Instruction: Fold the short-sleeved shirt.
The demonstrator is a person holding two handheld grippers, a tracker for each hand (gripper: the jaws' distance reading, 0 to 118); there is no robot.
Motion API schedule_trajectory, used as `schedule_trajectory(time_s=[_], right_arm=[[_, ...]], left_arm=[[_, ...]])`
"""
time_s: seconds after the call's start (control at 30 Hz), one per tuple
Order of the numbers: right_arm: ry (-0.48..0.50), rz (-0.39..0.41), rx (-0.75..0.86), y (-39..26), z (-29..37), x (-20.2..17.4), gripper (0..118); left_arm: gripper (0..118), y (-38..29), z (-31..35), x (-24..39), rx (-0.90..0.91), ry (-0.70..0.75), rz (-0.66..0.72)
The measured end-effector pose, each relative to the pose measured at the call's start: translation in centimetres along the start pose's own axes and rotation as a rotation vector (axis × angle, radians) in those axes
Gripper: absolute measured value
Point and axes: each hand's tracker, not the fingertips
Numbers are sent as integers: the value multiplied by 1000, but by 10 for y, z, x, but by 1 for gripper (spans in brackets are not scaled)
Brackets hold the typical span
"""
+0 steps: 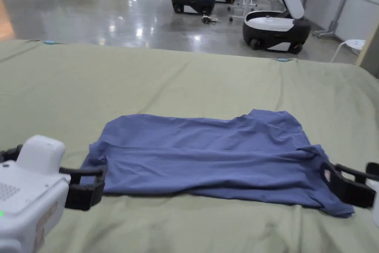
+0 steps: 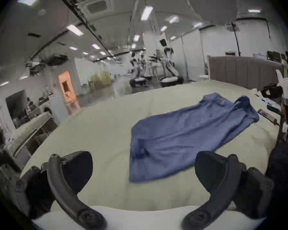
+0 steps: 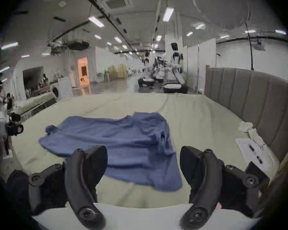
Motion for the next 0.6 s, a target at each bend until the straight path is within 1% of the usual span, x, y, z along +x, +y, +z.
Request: schedule_trajectory(time_s=[0.03,0.07,0.1,0.13,0.17,0.2,0.23,0.27,0.33,0.37,0.4,0.43,0.47,0.5,0.53,0.57,0.6], right_arm=[[-9,-10,-6,-10,10,-2,88],[-18,-22,-28,-19,15,-4,60],[-19,-36,-50,-28,18,-6,14],[-39,-41,-62,-35,20,-9,3],[-45,-28,-39,-39,25,-12,3],[-37,-29,-57,-44,29,-11,3],[-16,-35,-82,-46,29,-17,3],[-18,-41,-97,-48,28,-18,3],[-27,-31,-107,-51,26,-18,3],[-31,-30,-115,-51,21,-16,3],[-34,-29,-125,-50,19,-15,3],[-39,-24,-132,-50,17,-13,3],[-46,-19,-141,-50,14,-12,3],[-53,-14,-161,-49,7,-10,3],[-63,-12,-184,-49,2,-7,3],[-72,-13,-201,-48,-2,-5,3],[-77,-10,-217,-47,-8,-2,3]], left_arm=[[113,-12,0,-6,-38,34,38],[92,-23,1,-9,-124,-6,70],[41,-33,0,-13,-168,-13,96],[0,-41,-2,-15,-207,15,117],[0,-42,-5,-9,-267,37,119],[0,-48,-12,-13,-252,-18,112],[0,-50,-21,-18,-288,-48,140],[0,-47,-28,-18,-301,-46,154],[0,-39,-48,-18,-321,-69,135],[16,-34,-58,-16,-334,-51,108],[45,-26,-70,-18,-332,-11,45],[45,-18,-83,-20,-326,6,49],[59,-14,-95,-21,-329,20,56],[82,-11,-108,-22,-341,28,64],[96,-7,-120,-24,-343,14,84],[93,-5,-132,-25,-375,5,83],[93,-6,-144,-22,-417,15,69]])
